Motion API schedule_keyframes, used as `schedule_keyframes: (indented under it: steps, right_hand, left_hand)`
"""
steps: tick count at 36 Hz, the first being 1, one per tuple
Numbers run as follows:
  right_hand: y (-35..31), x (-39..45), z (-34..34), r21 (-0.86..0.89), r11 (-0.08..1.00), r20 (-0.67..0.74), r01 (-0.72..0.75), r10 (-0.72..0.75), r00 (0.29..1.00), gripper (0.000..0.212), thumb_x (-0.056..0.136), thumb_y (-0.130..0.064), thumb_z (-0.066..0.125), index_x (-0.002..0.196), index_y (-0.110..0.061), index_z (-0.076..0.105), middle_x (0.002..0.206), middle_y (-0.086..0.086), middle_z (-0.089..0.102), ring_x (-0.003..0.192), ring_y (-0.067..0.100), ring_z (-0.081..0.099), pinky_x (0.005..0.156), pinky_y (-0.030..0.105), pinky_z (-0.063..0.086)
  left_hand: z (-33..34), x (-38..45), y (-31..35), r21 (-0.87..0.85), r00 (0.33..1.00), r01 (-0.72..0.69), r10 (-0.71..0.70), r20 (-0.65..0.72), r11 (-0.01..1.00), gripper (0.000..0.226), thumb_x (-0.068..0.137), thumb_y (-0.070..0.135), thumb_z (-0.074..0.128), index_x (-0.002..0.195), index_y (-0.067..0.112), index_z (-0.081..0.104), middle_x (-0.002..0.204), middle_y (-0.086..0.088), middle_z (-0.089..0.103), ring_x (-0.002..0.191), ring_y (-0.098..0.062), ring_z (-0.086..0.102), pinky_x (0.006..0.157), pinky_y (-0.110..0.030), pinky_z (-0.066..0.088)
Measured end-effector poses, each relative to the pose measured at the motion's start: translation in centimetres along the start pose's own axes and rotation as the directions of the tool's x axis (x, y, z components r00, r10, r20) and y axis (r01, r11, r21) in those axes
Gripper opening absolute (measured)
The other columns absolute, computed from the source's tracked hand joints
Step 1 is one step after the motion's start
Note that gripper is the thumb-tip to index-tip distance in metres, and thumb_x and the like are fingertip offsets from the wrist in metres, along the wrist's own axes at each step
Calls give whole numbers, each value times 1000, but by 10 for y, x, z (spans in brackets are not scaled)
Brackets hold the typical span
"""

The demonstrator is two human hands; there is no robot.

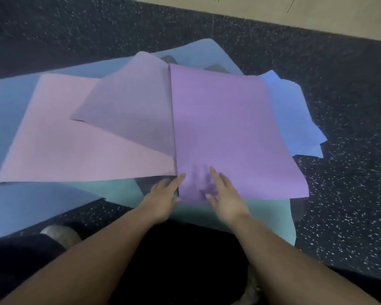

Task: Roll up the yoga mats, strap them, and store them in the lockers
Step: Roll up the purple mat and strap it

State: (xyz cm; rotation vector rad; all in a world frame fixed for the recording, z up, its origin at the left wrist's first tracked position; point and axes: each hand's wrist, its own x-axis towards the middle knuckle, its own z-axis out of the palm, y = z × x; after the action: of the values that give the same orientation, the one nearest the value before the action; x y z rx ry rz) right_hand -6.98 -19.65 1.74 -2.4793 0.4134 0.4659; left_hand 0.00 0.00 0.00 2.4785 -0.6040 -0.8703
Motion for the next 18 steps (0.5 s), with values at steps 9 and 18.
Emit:
schedule_keyframes:
  steps: [9,18]
  right_hand:
    - [3,5,9,32,999,49,-9,7,999,75,100,-24,48,152,-42,-3,162,-1,11,134,23,44,110,38,37]
    - [-18,1,-4,15,1000,-44,15,-14,999,85,95,-36,59,152,-46,-3,159,3,18,133,29,44,105,39,41]
  left_hand:
    - [3,9,8,-258,992,14,18,121,966,60,101,20,48,153,28,18,160,4,21,142,-12,29,112,-20,17]
    - [-4,2,36,-579,980,-37,-85,-181,814,64,91,3,59,142,13,21,98,13,50,90,3,55,77,-13,43]
